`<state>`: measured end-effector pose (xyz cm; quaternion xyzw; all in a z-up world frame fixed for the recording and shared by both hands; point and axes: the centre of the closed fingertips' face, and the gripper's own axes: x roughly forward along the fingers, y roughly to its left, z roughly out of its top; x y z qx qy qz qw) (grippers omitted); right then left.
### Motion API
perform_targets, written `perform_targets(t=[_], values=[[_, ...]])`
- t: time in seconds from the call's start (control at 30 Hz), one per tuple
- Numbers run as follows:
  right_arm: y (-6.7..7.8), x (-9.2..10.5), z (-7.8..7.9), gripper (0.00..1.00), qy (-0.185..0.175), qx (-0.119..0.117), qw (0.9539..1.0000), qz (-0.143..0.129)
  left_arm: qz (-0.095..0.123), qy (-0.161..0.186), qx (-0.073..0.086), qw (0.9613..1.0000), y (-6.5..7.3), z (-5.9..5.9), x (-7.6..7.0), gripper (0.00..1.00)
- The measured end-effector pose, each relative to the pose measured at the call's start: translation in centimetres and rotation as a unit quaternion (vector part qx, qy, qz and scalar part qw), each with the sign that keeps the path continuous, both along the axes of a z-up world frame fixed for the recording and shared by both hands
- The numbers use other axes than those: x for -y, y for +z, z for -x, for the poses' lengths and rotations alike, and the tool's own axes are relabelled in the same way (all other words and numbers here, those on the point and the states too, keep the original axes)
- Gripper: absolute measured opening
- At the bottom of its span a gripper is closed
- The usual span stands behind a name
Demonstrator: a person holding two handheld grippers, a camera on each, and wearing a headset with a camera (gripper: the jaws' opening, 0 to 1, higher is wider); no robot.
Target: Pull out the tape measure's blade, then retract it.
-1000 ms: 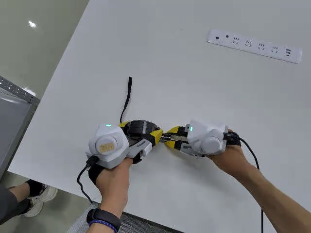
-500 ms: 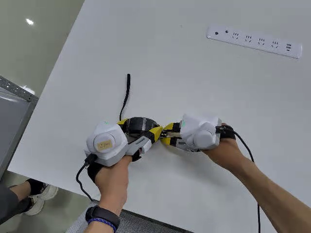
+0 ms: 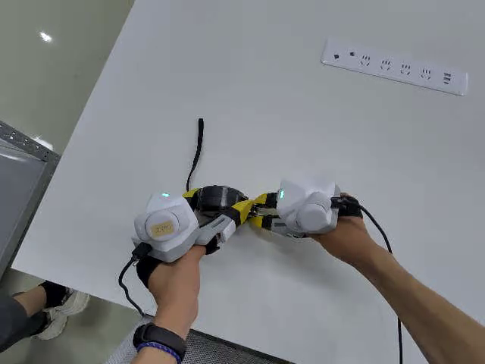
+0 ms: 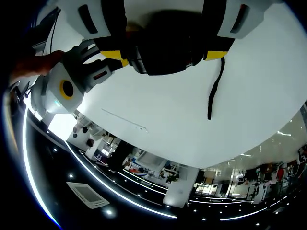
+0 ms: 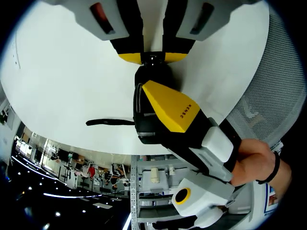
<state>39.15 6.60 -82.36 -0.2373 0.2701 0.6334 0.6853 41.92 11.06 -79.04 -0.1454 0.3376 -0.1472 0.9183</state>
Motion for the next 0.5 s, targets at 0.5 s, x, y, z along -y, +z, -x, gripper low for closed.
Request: perform_targets(t=[0.5], values=[[-0.24, 0.45, -0.56, 0.16, -0.032, -0.002, 0.9995, -0.005, 0.001, -0.017, -0.006, 0.9998, -0.02, 0.2, -0.13, 0.61]])
